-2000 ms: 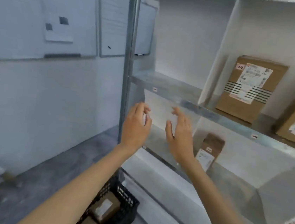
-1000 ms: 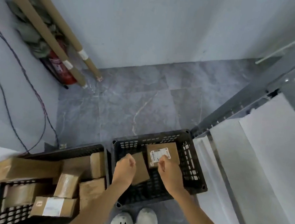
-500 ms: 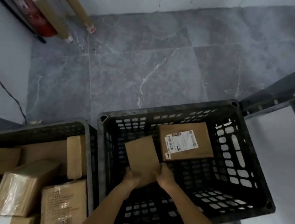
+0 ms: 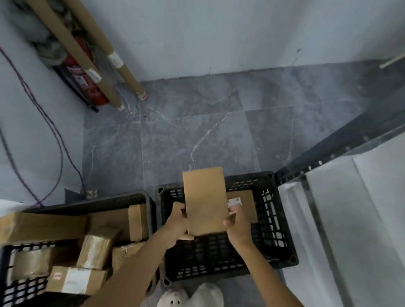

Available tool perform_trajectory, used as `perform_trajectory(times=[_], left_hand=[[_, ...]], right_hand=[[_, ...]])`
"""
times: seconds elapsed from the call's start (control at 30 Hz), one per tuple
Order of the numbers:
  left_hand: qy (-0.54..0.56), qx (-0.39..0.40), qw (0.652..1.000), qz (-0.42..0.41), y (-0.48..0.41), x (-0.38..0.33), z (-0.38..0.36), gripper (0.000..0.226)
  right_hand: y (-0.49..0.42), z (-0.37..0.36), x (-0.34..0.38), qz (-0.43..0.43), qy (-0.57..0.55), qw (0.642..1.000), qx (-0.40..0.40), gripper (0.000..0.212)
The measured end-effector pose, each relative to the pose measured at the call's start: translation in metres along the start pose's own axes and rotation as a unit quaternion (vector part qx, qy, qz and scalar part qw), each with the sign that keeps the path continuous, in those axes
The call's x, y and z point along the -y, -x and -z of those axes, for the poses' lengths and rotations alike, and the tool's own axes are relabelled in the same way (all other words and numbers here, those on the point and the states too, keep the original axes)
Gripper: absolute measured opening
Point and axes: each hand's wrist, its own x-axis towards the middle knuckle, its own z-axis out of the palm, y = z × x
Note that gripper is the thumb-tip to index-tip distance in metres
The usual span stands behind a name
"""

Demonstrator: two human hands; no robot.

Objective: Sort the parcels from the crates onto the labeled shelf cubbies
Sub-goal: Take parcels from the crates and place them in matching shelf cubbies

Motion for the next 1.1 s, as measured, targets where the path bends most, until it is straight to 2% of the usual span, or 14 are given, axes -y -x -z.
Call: perform_trajectory(times=[0.03,0.1,0.17,0.23,0.4,0.53,0.6,0.67,0.77,0.83,0.9,1.0,1.1], left_hand=[[-0.005,-0.001,1.0,-0.023,0.028,-0.026,0.001,0.025],[-0.026,-0.015,0.996,-0.084,0.081,-0.082,0.006,0.011],[-0.045,-0.037,0.988,-0.142,0.128,-0.137,0.017,0.027],[-0.078,-0.068,0.977,-0.188,0.169,-0.184,0.029,0.028],[-0.004,-0.14,0.932,-0.335,0.291,-0.301,0.037,0.034],[0.029,-0.14,0.9,-0.412,0.385,-0.368,0.033,0.03],[0.067,-0.103,0.891,-0.437,0.427,-0.389,0.033,0.032],[0.084,-0.036,0.89,-0.447,0.467,-0.4,0.035,0.044],[0.047,0.07,0.891,-0.445,0.517,-0.403,0.036,0.084],[0.005,0.129,0.875,-0.467,0.547,-0.399,0.032,0.102],[0.003,0.171,0.849,-0.501,0.57,-0.394,0.025,0.098],[0.016,0.162,0.81,-0.563,0.601,-0.379,0.007,0.074],[0.0,0.145,0.77,-0.622,0.625,-0.359,-0.01,0.075]], right_hand=[[0.01,0.021,0.027,0.012,-0.008,1.0,-0.01,0.039],[0.033,0.064,0.09,0.032,-0.008,0.999,-0.024,0.016],[0.057,0.107,0.152,0.05,-0.038,0.997,-0.047,0.018],[0.083,0.144,0.211,0.081,-0.071,0.991,-0.074,0.019],[0.163,0.215,0.347,0.185,-0.13,0.963,-0.149,0.022],[0.224,0.265,0.426,0.267,-0.169,0.925,-0.212,0.027],[0.251,0.289,0.451,0.294,-0.183,0.908,-0.234,0.027],[0.278,0.309,0.466,0.305,-0.215,0.896,-0.239,0.029],[0.321,0.328,0.475,0.318,-0.28,0.878,-0.222,0.032],[0.354,0.333,0.475,0.328,-0.307,0.868,-0.212,0.031],[0.386,0.337,0.474,0.319,-0.32,0.87,-0.197,0.029],[0.425,0.341,0.468,0.326,-0.261,0.895,-0.155,0.068],[0.458,0.34,0.465,0.371,-0.23,0.887,-0.151,0.101]])
